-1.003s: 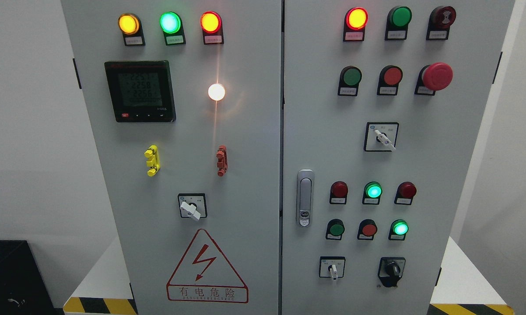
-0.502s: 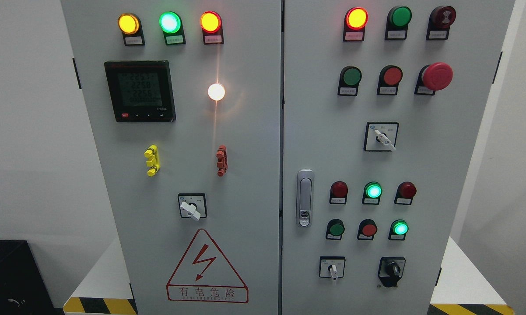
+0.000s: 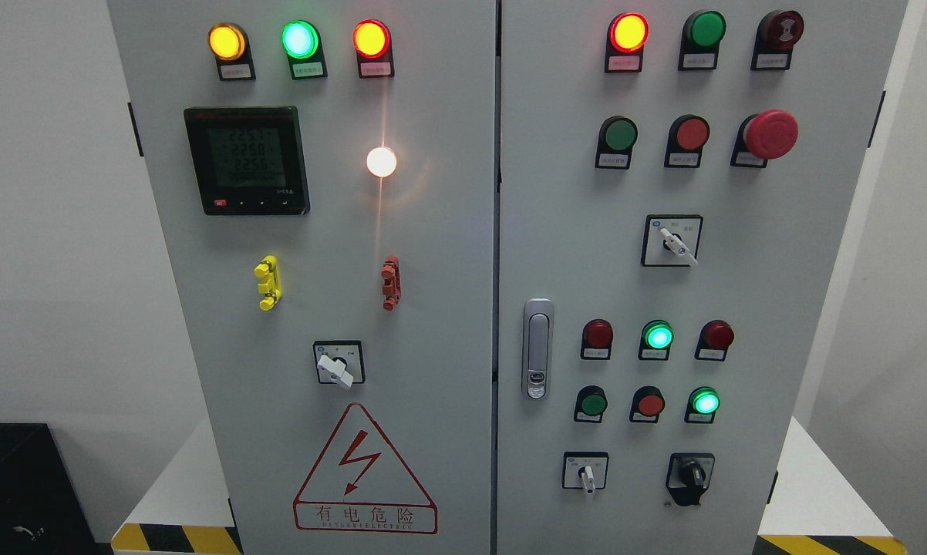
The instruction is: Flip black knob to close circuit
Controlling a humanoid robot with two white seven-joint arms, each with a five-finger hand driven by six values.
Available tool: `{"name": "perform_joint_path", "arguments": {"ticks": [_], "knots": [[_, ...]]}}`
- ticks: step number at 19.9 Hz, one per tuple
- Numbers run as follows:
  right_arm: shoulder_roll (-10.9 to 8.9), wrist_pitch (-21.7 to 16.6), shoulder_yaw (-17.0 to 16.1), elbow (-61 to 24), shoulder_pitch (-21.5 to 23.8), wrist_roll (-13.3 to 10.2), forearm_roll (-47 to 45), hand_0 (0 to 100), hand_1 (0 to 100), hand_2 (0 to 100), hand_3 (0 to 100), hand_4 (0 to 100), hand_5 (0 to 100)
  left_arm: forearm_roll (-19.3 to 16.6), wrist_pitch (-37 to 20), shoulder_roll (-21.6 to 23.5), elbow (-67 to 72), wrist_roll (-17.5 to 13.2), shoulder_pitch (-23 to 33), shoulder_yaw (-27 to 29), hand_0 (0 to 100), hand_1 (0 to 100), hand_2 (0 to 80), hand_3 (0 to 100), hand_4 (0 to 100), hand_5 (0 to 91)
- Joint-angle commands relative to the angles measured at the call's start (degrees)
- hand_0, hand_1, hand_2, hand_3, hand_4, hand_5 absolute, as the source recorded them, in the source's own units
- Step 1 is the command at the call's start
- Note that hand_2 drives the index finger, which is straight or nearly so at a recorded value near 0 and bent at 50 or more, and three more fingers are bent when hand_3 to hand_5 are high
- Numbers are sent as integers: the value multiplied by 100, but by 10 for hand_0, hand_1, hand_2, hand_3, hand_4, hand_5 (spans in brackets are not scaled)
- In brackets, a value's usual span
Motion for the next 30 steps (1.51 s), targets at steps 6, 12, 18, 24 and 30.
{"name": "perform_joint_path", "arguments": {"ticks": [6, 12, 18, 24, 30], "knots": [[12, 297, -114, -1368, -104, -60, 113, 0, 0, 864, 1000, 854, 888, 0, -4, -2, -132, 0, 123, 0, 120, 556, 0, 0, 0, 0], [21, 525, -114, -1598, -262, -60, 105, 0, 0, 864, 1000, 855, 890, 0, -4, -2, -132, 0, 123, 0, 120, 556, 0, 0, 0, 0], [30, 675, -114, -1677, -499, -16, 113, 0, 0, 864, 1000, 855, 892, 0, -4, 7, -132, 0, 123, 0, 120, 556, 0, 0, 0, 0], [47, 938, -114, -1712, -754, 11, 140, 0, 0, 862, 1000, 857, 897, 0, -4, 7, -132, 0, 123, 0, 120, 556, 0, 0, 0, 0], [65, 992, -184, -1694, -1105, 28, 227, 0, 22, 863, 1000, 862, 901, 0, -4, 7, -132, 0, 123, 0, 120, 556, 0, 0, 0, 0]]}}
